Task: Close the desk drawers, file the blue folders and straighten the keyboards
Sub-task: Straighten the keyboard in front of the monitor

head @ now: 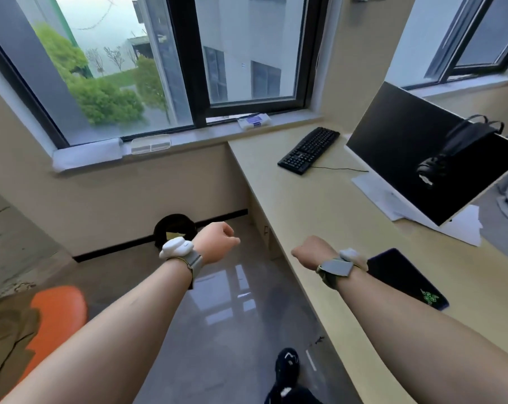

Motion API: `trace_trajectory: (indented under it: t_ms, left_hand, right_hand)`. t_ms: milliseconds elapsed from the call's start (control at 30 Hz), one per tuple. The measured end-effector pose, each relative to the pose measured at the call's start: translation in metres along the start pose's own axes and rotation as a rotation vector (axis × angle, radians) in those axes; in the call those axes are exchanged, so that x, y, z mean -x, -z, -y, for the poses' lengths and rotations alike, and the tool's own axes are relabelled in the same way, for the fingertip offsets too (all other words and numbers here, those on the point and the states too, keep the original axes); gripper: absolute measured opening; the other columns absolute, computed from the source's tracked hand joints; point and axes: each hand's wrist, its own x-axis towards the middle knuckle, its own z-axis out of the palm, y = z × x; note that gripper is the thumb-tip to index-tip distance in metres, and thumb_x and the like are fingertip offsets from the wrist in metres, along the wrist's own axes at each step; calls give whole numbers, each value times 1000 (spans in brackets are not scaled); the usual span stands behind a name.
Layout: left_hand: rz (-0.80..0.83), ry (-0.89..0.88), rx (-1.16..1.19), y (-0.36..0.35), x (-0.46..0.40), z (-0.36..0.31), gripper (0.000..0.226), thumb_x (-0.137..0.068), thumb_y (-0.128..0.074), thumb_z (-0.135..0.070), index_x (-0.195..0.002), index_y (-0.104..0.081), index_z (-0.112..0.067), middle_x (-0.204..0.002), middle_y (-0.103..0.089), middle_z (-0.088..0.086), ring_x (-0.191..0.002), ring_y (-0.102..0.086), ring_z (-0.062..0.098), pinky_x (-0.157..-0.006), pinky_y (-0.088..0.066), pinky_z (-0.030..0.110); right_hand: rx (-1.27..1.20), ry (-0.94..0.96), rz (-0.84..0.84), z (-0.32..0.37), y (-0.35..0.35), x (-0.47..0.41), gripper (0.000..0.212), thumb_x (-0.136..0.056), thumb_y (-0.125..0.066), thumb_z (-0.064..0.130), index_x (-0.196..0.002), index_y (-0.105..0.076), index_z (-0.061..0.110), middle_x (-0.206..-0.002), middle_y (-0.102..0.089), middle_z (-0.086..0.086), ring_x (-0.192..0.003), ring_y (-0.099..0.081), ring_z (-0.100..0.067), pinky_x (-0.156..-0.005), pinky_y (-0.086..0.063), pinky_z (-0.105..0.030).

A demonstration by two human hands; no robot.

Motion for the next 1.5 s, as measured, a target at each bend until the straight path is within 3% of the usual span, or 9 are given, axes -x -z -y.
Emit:
trace_trajectory:
  t_ms: [400,567,833,900,1000,1067,1200,1300,1500]
  left_hand:
    - [88,-3,-163,28,-286,-77,30,-87,-67,-37,-112,-66,-20,-101,-72,-1,-89,-70,20,-86,-58,39]
    - [107,-13,-176,40,-365,-101,35,-86,-65,-36,-116,-65,-17,-106,-70,0,-92,-69,19,-85,-58,40]
    - [251,-33,-233,14,-480,-129,42,-91,-64,-32,-129,-58,-15,-109,-67,1,-93,-68,19,-87,-58,38]
    - [297,-52,-251,3,-515,-139,46,-93,-64,-30,-134,-56,-12,-119,-65,4,-102,-66,22,-91,-56,38]
    - [329,-68,-258,-12,-549,-143,51,-94,-63,-28,-140,-52,-8,-126,-63,7,-108,-63,25,-93,-53,36]
    - [396,-93,-283,-22,-580,-148,56,-94,-63,-27,-143,-47,-7,-127,-61,7,-108,-62,25,-90,-52,35]
    - [514,-92,-304,-38,-632,-161,60,-95,-61,-23,-148,-38,-5,-118,-56,6,-101,-62,24,-84,-55,35]
    - [576,-124,-376,-50,-656,-174,40,-94,-58,-20,-131,-46,-10,-112,-55,6,-98,-63,26,-86,-56,40]
    - [626,-128,-398,-77,-679,-181,12,-91,-53,-14,-82,-45,-19,-89,-55,8,-81,-54,26,-71,-49,38]
  right_hand:
    - [-178,-170,15,44,85,-288,23,-91,-51,16,-69,-52,7,-84,-62,-16,-74,-57,-31,-58,-39,-29]
    - [-214,-197,56,54,105,-357,28,-93,-48,18,-66,-42,16,-96,-55,-13,-85,-49,-26,-77,-44,-31]
    - [-360,-320,77,40,112,-434,26,-95,-46,15,-69,-44,16,-116,-64,-24,-72,-48,-19,-58,-40,-21]
    - [-358,-352,25,37,113,-451,16,-94,-49,14,-78,-53,12,-107,-68,-22,-62,-49,-15,-57,-44,-19]
    - [-768,-601,0,28,107,-483,19,-94,-57,11,-76,-55,15,-73,-62,-4,-55,-53,-16,-63,-53,-24]
    - [-446,-545,-53,24,100,-500,10,-93,-63,18,-83,-60,17,-74,-61,0,-74,-65,-21,-68,-46,-27]
    - [-407,-576,-68,32,100,-518,18,-96,-61,29,-98,-68,12,-103,-72,-6,-99,-68,-27,-71,-39,-26]
    - [-1006,-735,-121,33,97,-531,14,-98,-53,14,-86,-60,13,-98,-68,-10,-93,-67,-26,-82,-53,-30]
    - [-1259,-835,-299,35,77,-547,21,-77,-52,-7,-71,-49,13,-72,-49,-14,-66,-49,-26,-65,-50,-41]
